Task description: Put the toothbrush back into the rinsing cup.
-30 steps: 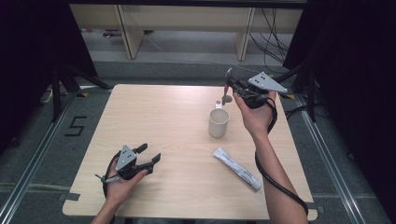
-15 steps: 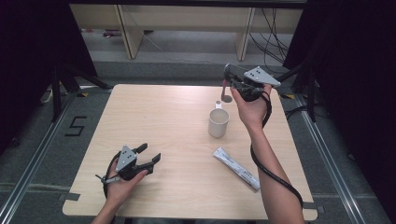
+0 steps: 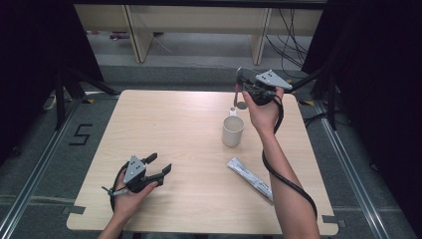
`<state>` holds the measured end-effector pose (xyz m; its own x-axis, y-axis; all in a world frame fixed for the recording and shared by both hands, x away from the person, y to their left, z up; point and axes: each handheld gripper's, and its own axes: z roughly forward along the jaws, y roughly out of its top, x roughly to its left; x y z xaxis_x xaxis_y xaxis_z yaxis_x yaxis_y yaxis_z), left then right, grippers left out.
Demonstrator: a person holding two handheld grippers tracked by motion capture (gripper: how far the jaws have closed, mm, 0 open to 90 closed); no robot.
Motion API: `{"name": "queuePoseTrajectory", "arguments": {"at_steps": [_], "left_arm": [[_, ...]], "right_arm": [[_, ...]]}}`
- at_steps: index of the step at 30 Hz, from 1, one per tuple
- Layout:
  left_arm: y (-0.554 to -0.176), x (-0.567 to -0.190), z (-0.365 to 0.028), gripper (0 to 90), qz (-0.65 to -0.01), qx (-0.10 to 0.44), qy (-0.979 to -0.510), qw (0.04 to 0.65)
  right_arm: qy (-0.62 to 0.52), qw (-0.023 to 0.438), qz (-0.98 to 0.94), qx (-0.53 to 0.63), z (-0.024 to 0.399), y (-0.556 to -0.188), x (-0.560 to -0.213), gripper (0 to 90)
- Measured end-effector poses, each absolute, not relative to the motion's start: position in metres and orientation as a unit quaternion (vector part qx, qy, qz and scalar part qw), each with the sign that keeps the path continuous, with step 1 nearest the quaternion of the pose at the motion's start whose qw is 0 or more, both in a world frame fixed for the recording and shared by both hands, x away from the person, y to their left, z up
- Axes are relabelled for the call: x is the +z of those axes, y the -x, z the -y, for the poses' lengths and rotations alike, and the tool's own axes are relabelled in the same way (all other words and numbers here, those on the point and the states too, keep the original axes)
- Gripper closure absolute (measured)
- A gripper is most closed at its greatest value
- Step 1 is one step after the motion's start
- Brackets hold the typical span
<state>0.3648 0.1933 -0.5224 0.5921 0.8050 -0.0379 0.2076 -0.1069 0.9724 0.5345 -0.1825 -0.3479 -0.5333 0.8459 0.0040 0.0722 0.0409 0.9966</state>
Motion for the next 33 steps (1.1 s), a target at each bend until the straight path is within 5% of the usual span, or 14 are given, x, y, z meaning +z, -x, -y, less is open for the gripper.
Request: {"name": "queuePoseTrajectory", "arguments": {"at_steps": [33], "left_arm": [[-0.365,-0.523,-0.193,29.5,-0.362,0.266,-0.694,0.562]], "right_arm": [[-0.377,0.311,-0.654,0.577,0.176,-0.553,-0.369,84.8]]}}
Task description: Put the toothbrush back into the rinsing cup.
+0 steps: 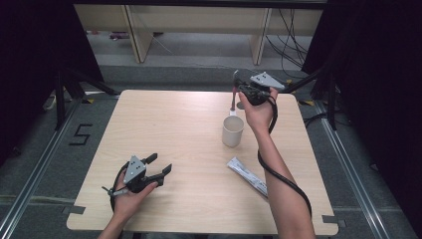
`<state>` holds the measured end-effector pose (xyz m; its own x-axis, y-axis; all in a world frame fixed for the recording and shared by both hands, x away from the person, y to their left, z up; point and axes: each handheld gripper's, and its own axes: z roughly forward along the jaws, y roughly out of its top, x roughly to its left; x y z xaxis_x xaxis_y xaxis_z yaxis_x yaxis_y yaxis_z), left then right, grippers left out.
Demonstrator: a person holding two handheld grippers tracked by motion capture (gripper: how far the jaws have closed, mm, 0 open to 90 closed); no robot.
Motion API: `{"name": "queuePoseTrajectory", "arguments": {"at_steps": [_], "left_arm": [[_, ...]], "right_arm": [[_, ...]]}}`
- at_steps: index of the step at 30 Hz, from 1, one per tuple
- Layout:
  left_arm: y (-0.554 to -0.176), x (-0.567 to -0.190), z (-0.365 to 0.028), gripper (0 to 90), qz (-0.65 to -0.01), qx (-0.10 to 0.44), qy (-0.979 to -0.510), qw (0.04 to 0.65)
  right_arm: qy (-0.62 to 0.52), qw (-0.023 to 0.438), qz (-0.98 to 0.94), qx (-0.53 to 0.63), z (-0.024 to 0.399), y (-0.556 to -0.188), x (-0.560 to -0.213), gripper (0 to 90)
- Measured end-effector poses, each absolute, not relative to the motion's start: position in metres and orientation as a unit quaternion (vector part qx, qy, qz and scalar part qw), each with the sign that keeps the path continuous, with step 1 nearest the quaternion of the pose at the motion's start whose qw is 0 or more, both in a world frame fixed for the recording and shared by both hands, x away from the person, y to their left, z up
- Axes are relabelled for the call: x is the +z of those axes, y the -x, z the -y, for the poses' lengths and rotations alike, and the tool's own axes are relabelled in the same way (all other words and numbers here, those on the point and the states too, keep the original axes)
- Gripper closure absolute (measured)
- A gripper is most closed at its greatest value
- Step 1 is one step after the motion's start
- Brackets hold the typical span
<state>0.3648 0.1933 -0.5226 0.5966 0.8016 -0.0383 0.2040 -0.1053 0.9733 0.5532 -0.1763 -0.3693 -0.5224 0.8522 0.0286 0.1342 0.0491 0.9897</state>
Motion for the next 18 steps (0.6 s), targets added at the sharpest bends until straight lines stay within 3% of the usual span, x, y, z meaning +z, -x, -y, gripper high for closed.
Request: {"name": "queuePoseTrajectory", "arguments": {"at_steps": [18], "left_arm": [[-0.365,-0.523,-0.193,29.3,-0.362,0.265,-0.695,0.563]], "right_arm": [[-0.386,0.307,-0.666,0.56,0.174,-0.556,-0.384,84.8]]}}
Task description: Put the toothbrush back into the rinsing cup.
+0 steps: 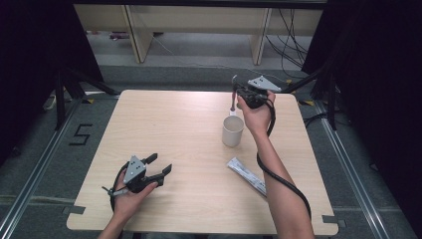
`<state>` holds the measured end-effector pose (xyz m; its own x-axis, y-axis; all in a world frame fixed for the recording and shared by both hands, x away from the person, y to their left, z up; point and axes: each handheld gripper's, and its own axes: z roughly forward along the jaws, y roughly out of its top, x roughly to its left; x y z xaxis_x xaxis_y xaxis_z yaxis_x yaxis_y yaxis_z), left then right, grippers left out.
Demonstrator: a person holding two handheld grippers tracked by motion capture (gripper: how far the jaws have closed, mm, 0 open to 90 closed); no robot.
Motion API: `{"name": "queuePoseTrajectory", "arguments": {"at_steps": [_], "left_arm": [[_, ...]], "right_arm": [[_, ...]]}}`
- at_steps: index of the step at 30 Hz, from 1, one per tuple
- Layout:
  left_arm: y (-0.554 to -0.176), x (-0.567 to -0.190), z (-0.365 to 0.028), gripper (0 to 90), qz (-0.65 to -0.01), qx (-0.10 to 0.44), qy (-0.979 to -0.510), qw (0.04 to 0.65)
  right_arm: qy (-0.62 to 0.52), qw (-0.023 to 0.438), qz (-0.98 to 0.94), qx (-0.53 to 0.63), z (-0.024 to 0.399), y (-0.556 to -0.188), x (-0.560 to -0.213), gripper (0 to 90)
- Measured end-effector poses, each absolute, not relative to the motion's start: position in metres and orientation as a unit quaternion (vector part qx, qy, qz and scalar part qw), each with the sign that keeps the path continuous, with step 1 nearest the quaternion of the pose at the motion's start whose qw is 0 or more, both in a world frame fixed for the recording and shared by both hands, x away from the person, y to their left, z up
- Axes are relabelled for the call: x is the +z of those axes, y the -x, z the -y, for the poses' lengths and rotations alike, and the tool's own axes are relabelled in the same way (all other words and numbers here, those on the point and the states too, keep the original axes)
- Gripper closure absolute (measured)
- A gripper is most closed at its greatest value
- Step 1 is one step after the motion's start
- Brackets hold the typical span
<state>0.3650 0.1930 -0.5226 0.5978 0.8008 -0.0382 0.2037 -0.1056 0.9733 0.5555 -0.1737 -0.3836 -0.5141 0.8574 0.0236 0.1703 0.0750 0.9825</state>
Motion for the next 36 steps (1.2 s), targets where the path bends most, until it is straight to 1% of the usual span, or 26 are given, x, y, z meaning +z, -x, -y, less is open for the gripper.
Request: {"name": "queuePoseTrajectory", "arguments": {"at_steps": [4,6,9,14,16,22,25,27,31,36], "left_arm": [[-0.365,-0.523,-0.193,29.3,-0.36,0.264,-0.693,0.566],[-0.365,-0.523,-0.193,29.3,-0.36,0.265,-0.694,0.564],[-0.365,-0.523,-0.193,29.3,-0.36,0.264,-0.694,0.565],[-0.365,-0.522,-0.193,29.3,-0.362,0.264,-0.696,0.562],[-0.365,-0.523,-0.193,29.3,-0.361,0.264,-0.695,0.563],[-0.365,-0.522,-0.193,29.2,-0.362,0.263,-0.695,0.562],[-0.365,-0.523,-0.193,29.2,-0.363,0.263,-0.696,0.562],[-0.365,-0.523,-0.193,29.2,-0.361,0.264,-0.695,0.563],[-0.365,-0.523,-0.193,29.2,-0.362,0.263,-0.695,0.562],[-0.365,-0.523,-0.193,29.2,-0.363,0.262,-0.695,0.562]], "right_arm": [[-0.394,0.298,-0.667,0.558,0.173,-0.555,-0.386,84.8],[-0.388,0.305,-0.668,0.557,0.173,-0.557,-0.388,84.8],[-0.396,0.299,-0.667,0.555,0.173,-0.556,-0.39,84.8],[-0.392,0.304,-0.669,0.553,0.175,-0.558,-0.392,84.8],[-0.397,0.295,-0.672,0.551,0.175,-0.558,-0.394,84.8],[-0.394,0.304,-0.673,0.547,0.176,-0.56,-0.397,84.8],[-0.409,0.292,-0.67,0.547,0.175,-0.558,-0.399,84.8],[-0.397,0.301,-0.674,0.545,0.176,-0.56,-0.4,84.8],[-0.405,0.292,-0.675,0.544,0.176,-0.56,-0.403,84.8],[-0.403,0.294,-0.679,0.539,0.177,-0.561,-0.406,84.8]]}}
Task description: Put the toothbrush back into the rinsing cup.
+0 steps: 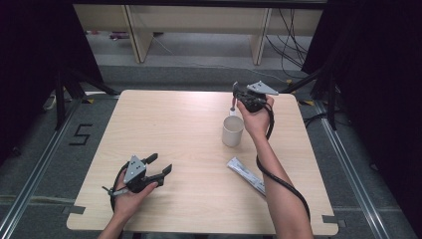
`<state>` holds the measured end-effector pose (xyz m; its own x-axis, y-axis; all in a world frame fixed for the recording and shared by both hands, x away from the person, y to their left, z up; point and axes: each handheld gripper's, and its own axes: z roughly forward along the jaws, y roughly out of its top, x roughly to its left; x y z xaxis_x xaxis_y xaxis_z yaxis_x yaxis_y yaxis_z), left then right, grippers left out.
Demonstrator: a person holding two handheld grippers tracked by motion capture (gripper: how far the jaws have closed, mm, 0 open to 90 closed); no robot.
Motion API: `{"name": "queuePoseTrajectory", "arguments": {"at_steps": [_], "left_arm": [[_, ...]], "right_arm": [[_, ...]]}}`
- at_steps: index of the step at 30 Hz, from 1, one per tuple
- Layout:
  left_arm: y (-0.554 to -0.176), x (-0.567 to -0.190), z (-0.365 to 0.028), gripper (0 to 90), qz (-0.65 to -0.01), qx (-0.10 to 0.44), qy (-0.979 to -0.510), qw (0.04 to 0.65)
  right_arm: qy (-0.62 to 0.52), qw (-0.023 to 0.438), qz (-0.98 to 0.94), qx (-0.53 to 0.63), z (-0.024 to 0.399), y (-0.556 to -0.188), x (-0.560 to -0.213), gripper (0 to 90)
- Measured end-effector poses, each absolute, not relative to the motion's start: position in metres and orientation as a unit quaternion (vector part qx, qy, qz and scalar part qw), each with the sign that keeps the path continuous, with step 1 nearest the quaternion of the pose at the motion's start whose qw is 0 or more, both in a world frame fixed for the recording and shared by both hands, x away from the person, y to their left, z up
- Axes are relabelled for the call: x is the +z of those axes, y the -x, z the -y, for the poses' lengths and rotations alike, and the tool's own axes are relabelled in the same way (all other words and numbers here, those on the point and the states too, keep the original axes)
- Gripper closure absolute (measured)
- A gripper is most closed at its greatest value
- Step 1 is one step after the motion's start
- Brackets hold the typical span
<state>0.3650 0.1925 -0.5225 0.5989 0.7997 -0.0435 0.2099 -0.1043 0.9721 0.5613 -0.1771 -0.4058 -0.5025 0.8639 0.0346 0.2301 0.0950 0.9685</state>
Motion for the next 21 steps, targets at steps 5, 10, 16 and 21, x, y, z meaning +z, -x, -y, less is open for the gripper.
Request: {"name": "queuePoseTrajectory", "arguments": {"at_steps": [5,10,16,21], "left_arm": [[-0.365,-0.522,-0.193,29.1,-0.364,0.263,-0.696,0.56],[-0.365,-0.522,-0.193,29.1,-0.364,0.263,-0.697,0.56],[-0.365,-0.522,-0.193,29.1,-0.363,0.262,-0.697,0.56],[-0.365,-0.522,-0.193,29.1,-0.364,0.262,-0.696,0.56]], "right_arm": [[-0.406,0.292,-0.68,0.536,0.177,-0.562,-0.409,84.7],[-0.41,0.288,-0.682,0.533,0.177,-0.562,-0.411,84.8],[-0.407,0.289,-0.689,0.525,0.178,-0.564,-0.416,84.8],[-0.416,0.28,-0.687,0.526,0.176,-0.563,-0.418,84.7]]}}
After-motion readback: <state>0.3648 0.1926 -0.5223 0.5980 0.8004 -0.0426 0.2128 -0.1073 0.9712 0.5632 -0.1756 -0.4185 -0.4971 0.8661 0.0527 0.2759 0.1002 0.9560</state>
